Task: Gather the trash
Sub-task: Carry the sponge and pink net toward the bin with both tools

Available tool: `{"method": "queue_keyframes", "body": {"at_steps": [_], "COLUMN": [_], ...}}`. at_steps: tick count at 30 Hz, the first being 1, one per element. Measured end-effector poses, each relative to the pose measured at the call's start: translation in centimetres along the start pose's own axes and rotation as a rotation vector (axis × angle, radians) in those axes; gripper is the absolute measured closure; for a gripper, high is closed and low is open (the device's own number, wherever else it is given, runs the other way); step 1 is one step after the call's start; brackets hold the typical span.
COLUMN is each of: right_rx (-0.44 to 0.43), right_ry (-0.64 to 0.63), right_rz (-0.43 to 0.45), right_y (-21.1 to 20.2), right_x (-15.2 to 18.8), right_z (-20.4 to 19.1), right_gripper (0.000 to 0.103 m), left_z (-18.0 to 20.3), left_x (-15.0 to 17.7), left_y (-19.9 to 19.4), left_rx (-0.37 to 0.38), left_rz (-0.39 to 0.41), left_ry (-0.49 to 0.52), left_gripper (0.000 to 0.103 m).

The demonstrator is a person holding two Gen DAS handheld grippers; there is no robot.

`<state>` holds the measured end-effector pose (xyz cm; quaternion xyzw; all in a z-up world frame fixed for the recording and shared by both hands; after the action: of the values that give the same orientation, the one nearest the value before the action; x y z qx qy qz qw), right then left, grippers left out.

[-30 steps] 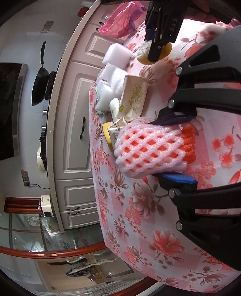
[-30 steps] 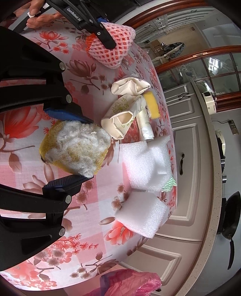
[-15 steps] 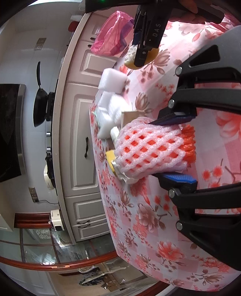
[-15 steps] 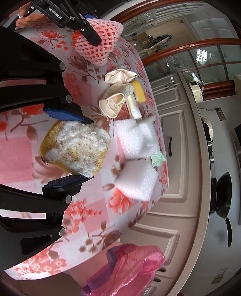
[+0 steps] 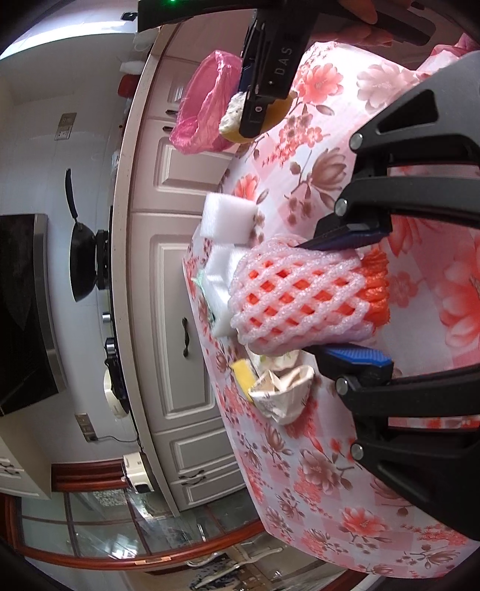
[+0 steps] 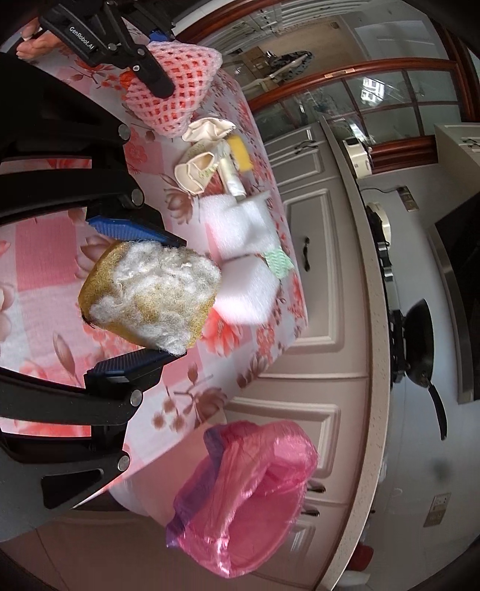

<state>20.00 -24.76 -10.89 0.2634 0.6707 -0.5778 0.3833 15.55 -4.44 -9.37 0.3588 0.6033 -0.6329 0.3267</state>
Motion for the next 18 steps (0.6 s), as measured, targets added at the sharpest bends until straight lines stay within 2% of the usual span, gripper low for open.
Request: {"method": "queue_keyframes", "body": {"at_steps": [10,18], "right_rx": [0.090,0.194], "right_ry": [0.041,0.051], "right_rz": [0.036,0.086], "right_y": [-1.5,-2.5], "right_x": [-0.3,-2.8], "right_z": [4.4,9.7], "right_gripper": [0.053,0.053], "left_z": [5.9,10.7], "left_x": [-2.9,-6.5], "left_y": [1.7,4.8], "left_rx": [0.079,0.163], "left_rz": [0.032,0.034], "left_ry": [0.056,0.051], "left_gripper": [0.061,0.061]}}
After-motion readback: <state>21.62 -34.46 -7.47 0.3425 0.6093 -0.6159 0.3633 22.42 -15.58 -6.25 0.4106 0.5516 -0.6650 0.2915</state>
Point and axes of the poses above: each gripper's, at about its wrist camera, not at the fingertips, and y roughly the way its jaws point, z to its right, x to its underside, the point moved 1 cm from there along y, roughly the way its jaws point, and after that the axes turned 6 degrees about -y, right-handed, at the moved point
